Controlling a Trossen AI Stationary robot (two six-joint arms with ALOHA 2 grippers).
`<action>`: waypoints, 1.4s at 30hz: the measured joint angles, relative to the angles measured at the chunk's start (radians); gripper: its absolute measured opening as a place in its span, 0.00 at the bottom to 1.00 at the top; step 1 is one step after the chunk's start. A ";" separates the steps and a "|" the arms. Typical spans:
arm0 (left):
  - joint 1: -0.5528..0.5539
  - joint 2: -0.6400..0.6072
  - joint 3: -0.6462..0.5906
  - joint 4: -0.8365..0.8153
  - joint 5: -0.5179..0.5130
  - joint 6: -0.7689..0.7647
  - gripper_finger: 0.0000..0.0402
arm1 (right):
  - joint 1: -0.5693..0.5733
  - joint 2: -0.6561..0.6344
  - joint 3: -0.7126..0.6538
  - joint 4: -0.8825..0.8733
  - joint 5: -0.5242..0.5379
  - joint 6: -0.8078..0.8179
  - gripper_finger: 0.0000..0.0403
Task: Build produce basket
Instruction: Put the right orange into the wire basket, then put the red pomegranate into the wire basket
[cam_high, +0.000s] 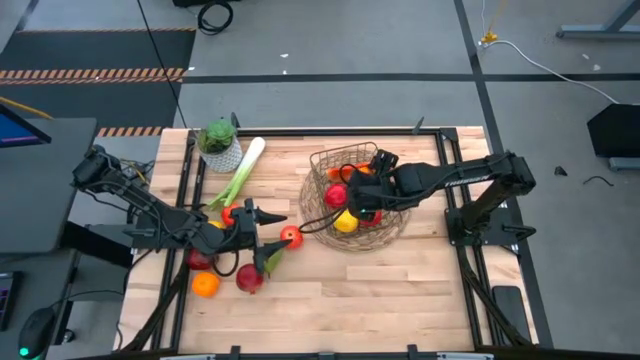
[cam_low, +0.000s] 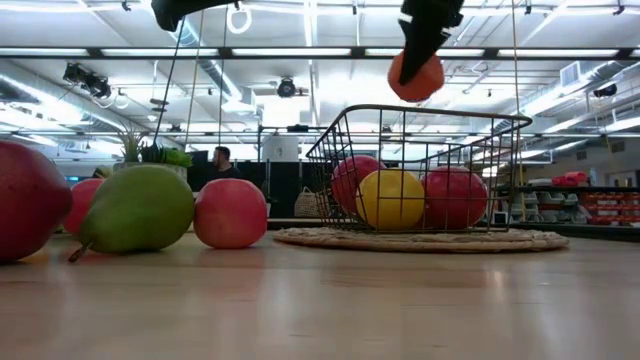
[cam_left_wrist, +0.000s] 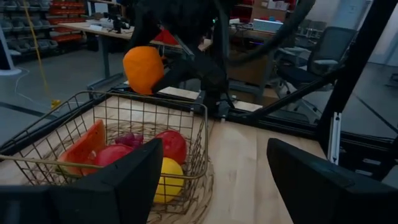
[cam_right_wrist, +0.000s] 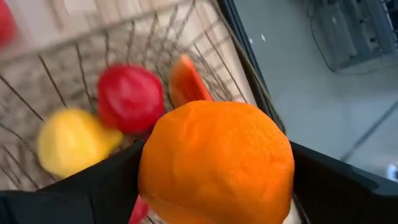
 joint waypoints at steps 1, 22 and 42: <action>0.000 0.000 0.000 0.000 0.000 0.001 0.73 | -0.004 0.004 0.000 -0.017 0.001 -0.001 0.93; -0.008 0.000 0.000 -0.158 0.271 -0.302 0.73 | 0.040 0.009 -0.144 -0.032 0.006 0.090 0.99; -0.254 0.000 0.000 -0.712 0.286 -0.557 0.73 | 0.449 -0.100 -0.144 0.078 0.003 0.184 0.99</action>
